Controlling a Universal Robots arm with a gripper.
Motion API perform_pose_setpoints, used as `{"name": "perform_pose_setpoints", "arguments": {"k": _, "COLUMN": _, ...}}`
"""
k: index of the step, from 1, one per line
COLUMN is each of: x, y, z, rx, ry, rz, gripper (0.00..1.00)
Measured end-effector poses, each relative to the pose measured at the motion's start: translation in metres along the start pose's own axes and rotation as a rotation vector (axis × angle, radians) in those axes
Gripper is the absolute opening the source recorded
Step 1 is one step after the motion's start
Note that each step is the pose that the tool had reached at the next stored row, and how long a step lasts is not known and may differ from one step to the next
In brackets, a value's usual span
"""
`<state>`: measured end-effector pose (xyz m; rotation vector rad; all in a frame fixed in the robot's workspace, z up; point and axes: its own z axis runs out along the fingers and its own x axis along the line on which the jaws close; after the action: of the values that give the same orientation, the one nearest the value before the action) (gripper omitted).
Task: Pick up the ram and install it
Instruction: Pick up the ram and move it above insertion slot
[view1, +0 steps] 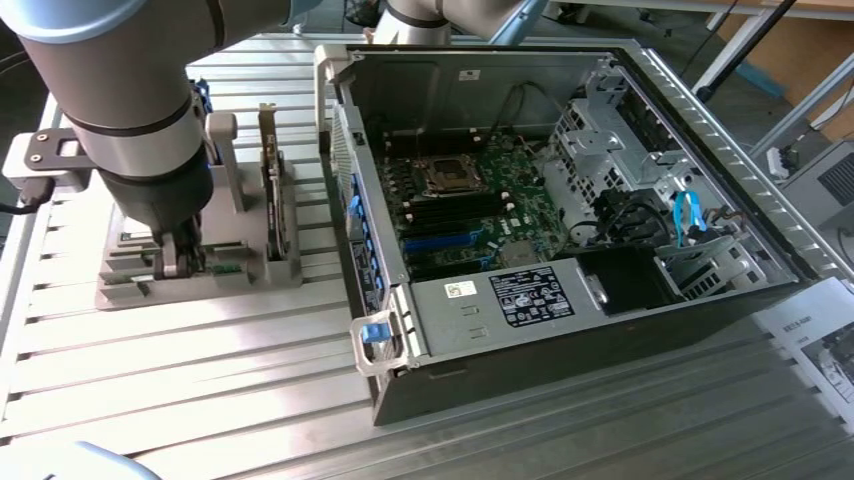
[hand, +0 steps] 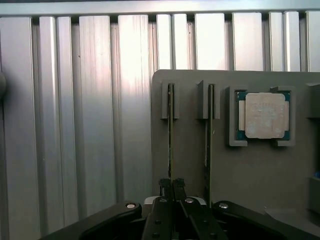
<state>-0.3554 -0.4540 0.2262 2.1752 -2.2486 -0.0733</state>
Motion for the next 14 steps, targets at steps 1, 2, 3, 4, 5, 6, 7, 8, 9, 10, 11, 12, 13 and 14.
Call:
{"name": "perform_pose_setpoints", "arguments": {"k": 1, "x": 0.000, "y": 0.0000, "z": -0.0013, "rx": 0.0001, "ry": 0.0000, "rz": 0.000, "gripper": 0.12}}
{"name": "perform_pose_setpoints", "arguments": {"k": 2, "x": 0.000, "y": 0.0001, "z": -0.0028, "rx": 0.0000, "ry": 0.0000, "rz": 0.000, "gripper": 0.12}}
{"name": "perform_pose_setpoints", "arguments": {"k": 3, "x": 0.000, "y": 0.0002, "z": -0.0043, "rx": 0.0001, "ry": 0.0000, "rz": 0.000, "gripper": 0.12}}
{"name": "perform_pose_setpoints", "arguments": {"k": 4, "x": 0.000, "y": 0.0002, "z": -0.0059, "rx": 0.0000, "ry": 0.0000, "rz": 0.000, "gripper": 0.12}}
{"name": "perform_pose_setpoints", "arguments": {"k": 5, "x": 0.000, "y": 0.0003, "z": -0.0076, "rx": 0.0001, "ry": -0.0001, "rz": 0.000, "gripper": 0.12}}
{"name": "perform_pose_setpoints", "arguments": {"k": 6, "x": 0.000, "y": 0.0004, "z": -0.0094, "rx": 0.0001, "ry": -0.0001, "rz": 0.000, "gripper": 0.12}}
{"name": "perform_pose_setpoints", "arguments": {"k": 7, "x": 0.000, "y": 0.0005, "z": -0.0113, "rx": 0.0000, "ry": 0.0000, "rz": 0.000, "gripper": 0.12}}
{"name": "perform_pose_setpoints", "arguments": {"k": 8, "x": 0.000, "y": 0.0005, "z": -0.0131, "rx": 0.0001, "ry": 0.0000, "rz": 0.000, "gripper": 0.12}}
{"name": "perform_pose_setpoints", "arguments": {"k": 9, "x": 0.000, "y": 0.0006, "z": -0.0153, "rx": 0.0000, "ry": 0.0000, "rz": 0.000, "gripper": 0.12}}
{"name": "perform_pose_setpoints", "arguments": {"k": 10, "x": 0.000, "y": 0.0007, "z": -0.0174, "rx": 0.0000, "ry": 0.0000, "rz": 0.000, "gripper": 0.12}}
{"name": "perform_pose_setpoints", "arguments": {"k": 11, "x": 0.000, "y": 0.0008, "z": -0.0194, "rx": 0.0000, "ry": -0.0002, "rz": 0.000, "gripper": 0.12}}
{"name": "perform_pose_setpoints", "arguments": {"k": 12, "x": -0.001, "y": 0.0009, "z": -0.0216, "rx": 0.0000, "ry": -0.0001, "rz": 0.000, "gripper": 0.12}}
{"name": "perform_pose_setpoints", "arguments": {"k": 13, "x": -0.001, "y": 0.0010, "z": -0.0237, "rx": 0.0000, "ry": 0.0000, "rz": 0.000, "gripper": 0.12}}
{"name": "perform_pose_setpoints", "arguments": {"k": 14, "x": -0.001, "y": 0.0011, "z": -0.0259, "rx": 0.0001, "ry": 0.0000, "rz": 0.000, "gripper": 0.12}}
